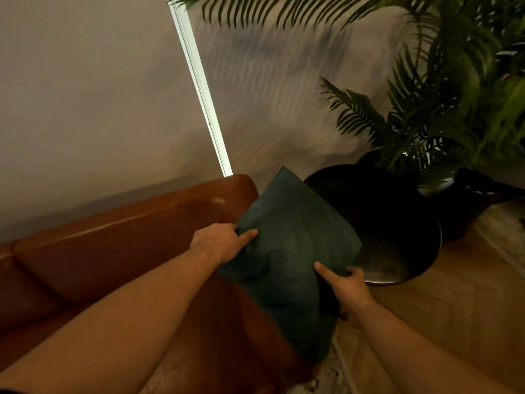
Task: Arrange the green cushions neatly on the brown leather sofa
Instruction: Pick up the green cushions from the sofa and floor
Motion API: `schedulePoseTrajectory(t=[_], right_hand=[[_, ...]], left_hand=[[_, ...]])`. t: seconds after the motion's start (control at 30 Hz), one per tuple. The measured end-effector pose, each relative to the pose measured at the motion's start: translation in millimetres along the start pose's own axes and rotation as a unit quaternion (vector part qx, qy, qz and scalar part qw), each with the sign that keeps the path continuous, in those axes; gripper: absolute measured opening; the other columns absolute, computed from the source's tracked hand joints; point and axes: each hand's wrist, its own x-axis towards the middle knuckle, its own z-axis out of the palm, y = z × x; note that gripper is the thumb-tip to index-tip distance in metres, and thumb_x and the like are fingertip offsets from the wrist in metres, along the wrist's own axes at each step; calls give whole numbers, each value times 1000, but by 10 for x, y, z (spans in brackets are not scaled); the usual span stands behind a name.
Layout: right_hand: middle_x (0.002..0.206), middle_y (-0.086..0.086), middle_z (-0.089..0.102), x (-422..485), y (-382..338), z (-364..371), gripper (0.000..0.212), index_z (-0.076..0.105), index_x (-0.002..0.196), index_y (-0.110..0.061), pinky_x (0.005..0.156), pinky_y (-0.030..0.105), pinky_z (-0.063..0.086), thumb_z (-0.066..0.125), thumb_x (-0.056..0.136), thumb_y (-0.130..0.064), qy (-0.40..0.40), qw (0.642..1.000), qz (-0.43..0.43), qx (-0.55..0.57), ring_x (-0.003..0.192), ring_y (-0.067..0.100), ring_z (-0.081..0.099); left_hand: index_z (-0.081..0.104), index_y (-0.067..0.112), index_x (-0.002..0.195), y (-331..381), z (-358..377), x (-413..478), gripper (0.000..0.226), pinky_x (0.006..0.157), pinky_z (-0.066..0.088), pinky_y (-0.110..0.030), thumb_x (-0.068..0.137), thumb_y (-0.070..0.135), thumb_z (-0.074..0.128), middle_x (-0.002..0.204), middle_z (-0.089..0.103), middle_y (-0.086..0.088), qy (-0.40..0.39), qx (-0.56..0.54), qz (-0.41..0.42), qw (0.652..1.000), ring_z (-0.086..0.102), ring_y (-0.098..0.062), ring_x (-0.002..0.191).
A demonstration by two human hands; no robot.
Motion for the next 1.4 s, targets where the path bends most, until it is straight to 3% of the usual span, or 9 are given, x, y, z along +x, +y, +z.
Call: schedulePoseTrajectory(t=[0.1, 0.23, 0.33, 0.5, 0.6, 0.77, 0.93, 1.17, 1.4], right_hand=[[161, 2, 42, -35, 28, 48, 148, 11, 164, -39, 102, 60, 44, 101, 48, -61, -54, 996, 34, 56, 142, 40, 46], [160, 3, 46, -34, 44, 164, 157, 21, 164, -34, 114, 55, 45, 105, 33, -57, -73, 995, -39, 62, 140, 35, 50], [152, 3, 53, -101, 6, 275, 146, 28, 160, -37, 113, 59, 47, 106, 37, -49, -64, 993, -77, 70, 133, 34, 55], [141, -4, 55, -216, -125, 542, 121, 33, 159, -34, 106, 49, 49, 102, 59, -27, -42, 986, -157, 27, 125, 25, 55], [124, -13, 61, -358, -187, 813, 107, 44, 151, -34, 92, 38, 52, 100, 61, -17, -53, 979, -198, 11, 115, 20, 62], [126, -12, 65, -670, -50, 1549, 102, 49, 149, -35, 102, 45, 54, 100, 62, -15, -114, 970, -208, -61, 118, 19, 63], [133, -10, 67, -983, 349, 2305, 109, 49, 151, -36, 110, 47, 51, 101, 56, -22, -142, 962, -204, -115, 123, 21, 63], [134, -7, 67, -1128, 840, 3044, 103, 41, 160, -26, 100, 35, 52, 93, 73, -5, -177, 953, -175, -171, 121, 17, 66], [144, 1, 64, -772, 1201, 3366, 98, 38, 161, -27, 112, 50, 51, 90, 79, -10, -173, 944, -158, -232, 129, 24, 63]], left_hand=[[67, 23, 120, -133, 151, -65, 71, 92, 58, -46, 93, 83, 40, 117, 69, -7, -6, -58, -21, 998, 68, -30, 109], [61, 14, 119, -380, 328, -123, 51, 79, 53, -39, 95, 58, 68, 116, 63, -9, -16, -265, -43, 963, 64, -25, 99], [55, 13, 123, -601, 454, -209, 49, 68, 46, -33, 93, 45, 78, 114, 64, -5, -51, -361, -77, 928, 62, -20, 94], [38, 13, 145, -1019, 656, -384, 74, 86, 57, -44, 85, 12, 83, 127, 58, -11, -114, -522, -133, 835, 63, -27, 107], [26, 26, 159, -1315, 731, -523, 95, 72, 49, -33, 85, 26, 85, 130, 58, 3, -136, -581, -127, 792, 61, -14, 102], [61, 31, 119, -2071, 879, -804, 46, 55, 57, -23, 87, 59, 76, 93, 80, 13, -130, -640, -151, 742, 77, -10, 79], [68, 21, 122, -3010, 1195, -1041, 47, 86, 56, -37, 85, 44, 85, 116, 77, -2, -125, -655, -190, 720, 72, -25, 107], [66, 17, 127, -3824, 1587, -1260, 37, 65, 52, -24, 94, 27, 79, 107, 75, 5, -80, -662, -209, 716, 70, -11, 89], [68, 5, 131, -3998, 2243, -1024, 43, 100, 57, -42, 95, 25, 79, 130, 74, -13, -18, -617, -240, 749, 71, -32, 116]])
